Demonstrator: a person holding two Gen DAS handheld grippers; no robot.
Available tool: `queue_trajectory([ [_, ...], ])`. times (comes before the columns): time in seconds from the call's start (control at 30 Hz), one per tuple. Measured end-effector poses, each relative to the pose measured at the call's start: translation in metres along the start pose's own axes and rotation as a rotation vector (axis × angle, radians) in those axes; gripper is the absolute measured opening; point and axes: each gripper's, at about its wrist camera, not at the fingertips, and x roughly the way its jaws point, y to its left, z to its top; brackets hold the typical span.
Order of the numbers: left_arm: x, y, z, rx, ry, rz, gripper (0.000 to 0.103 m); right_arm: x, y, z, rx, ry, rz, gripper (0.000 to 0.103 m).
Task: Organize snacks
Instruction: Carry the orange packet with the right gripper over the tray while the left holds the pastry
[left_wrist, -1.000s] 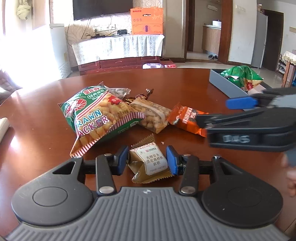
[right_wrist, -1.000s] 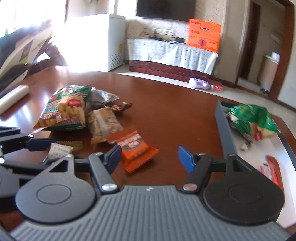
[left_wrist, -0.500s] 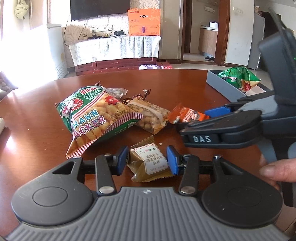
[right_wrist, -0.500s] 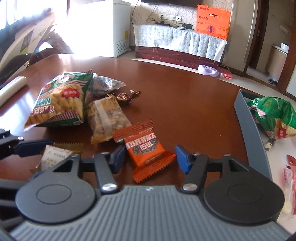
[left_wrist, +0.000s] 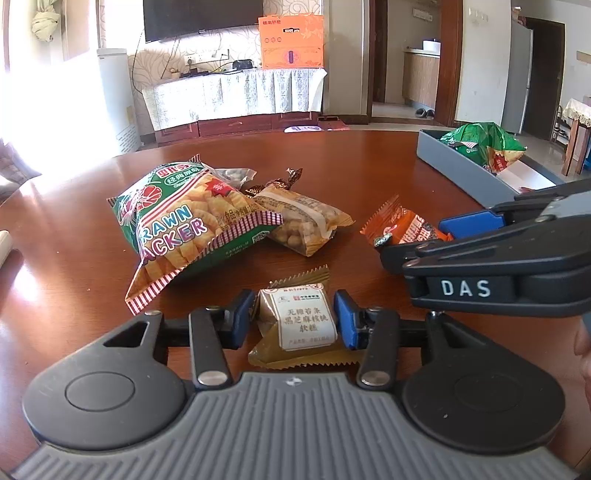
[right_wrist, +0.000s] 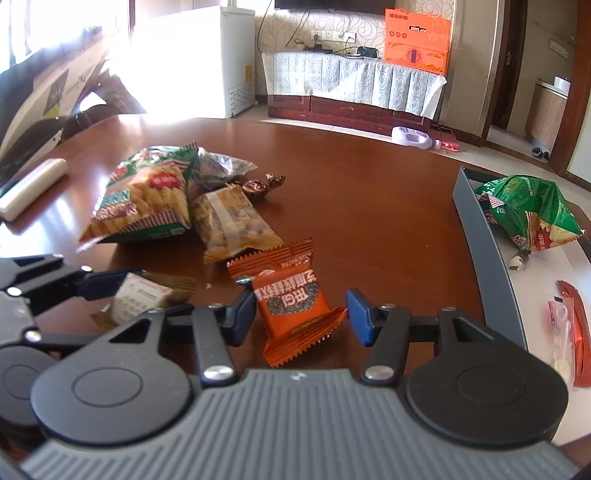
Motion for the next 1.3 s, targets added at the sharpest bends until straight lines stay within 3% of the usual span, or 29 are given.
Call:
queue_trajectory([
  [0.7, -0.013, -0.015, -0.011, 0.016, -0.01, 0.007, 0.048, -0.041, -0.003, -0.005, 0.085, -0.088, 0.02, 0.057],
  [1.3, -0.014, -0.028, -0.004, 0.019, -0.064, -0.001, 0.048, -0.057, -0.013, -0.003, 0.097, -0.171, -0.021, 0.057],
])
